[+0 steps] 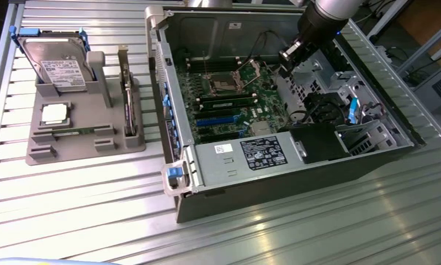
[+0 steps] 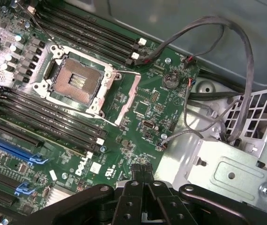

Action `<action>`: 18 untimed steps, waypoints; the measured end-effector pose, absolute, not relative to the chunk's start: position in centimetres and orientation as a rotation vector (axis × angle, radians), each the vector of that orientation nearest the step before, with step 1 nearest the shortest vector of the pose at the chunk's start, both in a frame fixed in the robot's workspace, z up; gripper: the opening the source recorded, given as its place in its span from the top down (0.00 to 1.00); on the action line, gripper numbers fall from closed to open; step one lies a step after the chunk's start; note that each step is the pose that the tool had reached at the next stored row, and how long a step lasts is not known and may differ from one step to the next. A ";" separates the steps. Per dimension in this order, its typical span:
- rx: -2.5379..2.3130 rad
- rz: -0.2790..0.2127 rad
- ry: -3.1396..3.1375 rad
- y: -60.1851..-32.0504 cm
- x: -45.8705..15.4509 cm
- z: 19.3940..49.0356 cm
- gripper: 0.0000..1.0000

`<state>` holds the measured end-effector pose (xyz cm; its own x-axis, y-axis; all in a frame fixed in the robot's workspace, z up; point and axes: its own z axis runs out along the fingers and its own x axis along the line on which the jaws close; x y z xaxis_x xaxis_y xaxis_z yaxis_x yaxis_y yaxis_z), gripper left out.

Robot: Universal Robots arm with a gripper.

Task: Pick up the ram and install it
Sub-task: 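Press down the ram until it locks into place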

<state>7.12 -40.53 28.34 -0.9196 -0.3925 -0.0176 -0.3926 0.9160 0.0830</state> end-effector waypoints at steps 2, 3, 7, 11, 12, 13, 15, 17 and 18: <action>-0.607 0.133 3.078 -40.5 7.1 28.3 0.90; -0.601 0.133 3.079 -40.5 7.1 28.3 0.90; -0.570 0.133 3.084 -40.5 7.1 28.3 0.90; -0.525 0.133 3.091 -40.5 7.1 28.3 0.90; -0.513 0.133 3.093 -40.5 7.1 28.3 0.90; -0.500 0.133 3.094 -40.5 7.1 28.3 0.90; -0.472 0.133 3.098 -40.5 7.1 28.2 0.90; -0.457 0.133 3.100 -40.5 7.1 28.2 0.90; -0.451 0.133 3.101 -40.5 7.1 28.2 0.90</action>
